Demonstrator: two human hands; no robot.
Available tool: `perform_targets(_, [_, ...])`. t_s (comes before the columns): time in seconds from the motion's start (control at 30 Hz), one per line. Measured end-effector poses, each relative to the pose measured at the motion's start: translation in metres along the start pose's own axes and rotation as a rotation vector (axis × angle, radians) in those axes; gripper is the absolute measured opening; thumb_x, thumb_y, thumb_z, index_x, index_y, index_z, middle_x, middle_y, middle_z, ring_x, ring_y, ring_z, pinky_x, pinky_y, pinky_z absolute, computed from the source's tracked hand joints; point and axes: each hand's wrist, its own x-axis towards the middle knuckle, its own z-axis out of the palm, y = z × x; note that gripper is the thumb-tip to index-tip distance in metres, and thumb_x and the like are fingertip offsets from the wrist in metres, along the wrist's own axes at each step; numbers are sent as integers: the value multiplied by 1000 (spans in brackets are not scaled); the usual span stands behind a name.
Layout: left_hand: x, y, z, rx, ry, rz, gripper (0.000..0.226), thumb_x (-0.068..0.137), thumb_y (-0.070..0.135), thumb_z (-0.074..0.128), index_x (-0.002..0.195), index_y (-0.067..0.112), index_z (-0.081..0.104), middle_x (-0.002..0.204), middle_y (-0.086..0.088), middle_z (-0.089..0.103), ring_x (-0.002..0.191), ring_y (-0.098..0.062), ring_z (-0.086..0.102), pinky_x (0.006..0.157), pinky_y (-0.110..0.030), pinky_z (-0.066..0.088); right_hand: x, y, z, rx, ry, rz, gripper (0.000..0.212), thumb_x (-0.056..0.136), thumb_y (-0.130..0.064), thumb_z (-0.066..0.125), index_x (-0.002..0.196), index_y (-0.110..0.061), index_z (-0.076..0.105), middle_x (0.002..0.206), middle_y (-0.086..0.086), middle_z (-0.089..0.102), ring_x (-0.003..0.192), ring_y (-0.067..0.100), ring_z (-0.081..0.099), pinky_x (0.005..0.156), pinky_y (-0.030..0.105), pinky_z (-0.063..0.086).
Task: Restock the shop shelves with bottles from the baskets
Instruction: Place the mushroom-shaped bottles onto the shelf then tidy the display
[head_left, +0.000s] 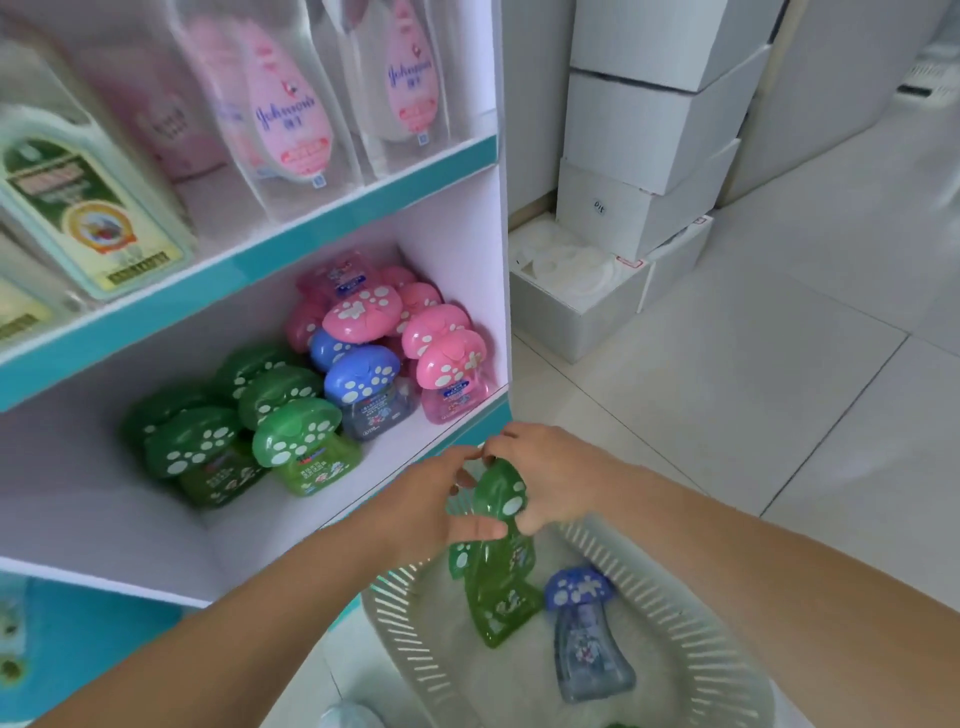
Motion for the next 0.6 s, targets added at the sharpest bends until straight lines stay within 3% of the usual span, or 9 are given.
perform_targets(0.13, [-6, 1, -21, -177, 132, -74, 72, 72, 45, 74, 132, 20, 43, 109, 8, 55, 97, -10, 58, 86, -20, 45, 14, -20, -19, 32, 176, -61, 66, 52, -23, 81, 109, -15, 48, 106, 0, 46, 96, 18, 44, 76, 39, 50])
perform_targets(0.27, [-13, -9, -39, -295, 187, -137, 75, 48, 67, 74, 106, 20, 63, 99, 4, 70, 93, -14, 66, 90, -38, 52, 23, -44, -30, -71, 303, -158, 61, 57, -23, 73, 112, -17, 48, 109, -3, 42, 97, 15, 38, 56, 27, 36])
perform_targets(0.37, [-23, -20, -51, -490, 156, -174, 65, 45, 50, 83, 100, 17, 69, 98, -3, 73, 97, -22, 68, 91, -44, 52, 29, -59, -29, -152, 377, -197, 60, 57, -33, 73, 113, -21, 53, 109, -4, 48, 100, 18, 48, 56, 28, 39])
perform_targets(0.5, [-32, -34, -61, -428, 192, -163, 58, 51, 34, 88, 104, 21, 68, 97, 6, 73, 93, -11, 68, 90, -33, 54, 37, -71, -24, -108, 484, -198, 76, 46, -57, 76, 113, -26, 55, 101, -6, 58, 85, 18, 62, 48, 29, 52])
perform_targets(0.6, [-38, -38, -70, -309, 248, -173, 66, 54, 33, 89, 113, 22, 63, 101, 8, 70, 92, -5, 65, 86, -23, 53, 40, -81, -23, -84, 500, -212, 91, 46, -58, 79, 126, -26, 47, 111, -3, 58, 93, 20, 62, 55, 34, 56])
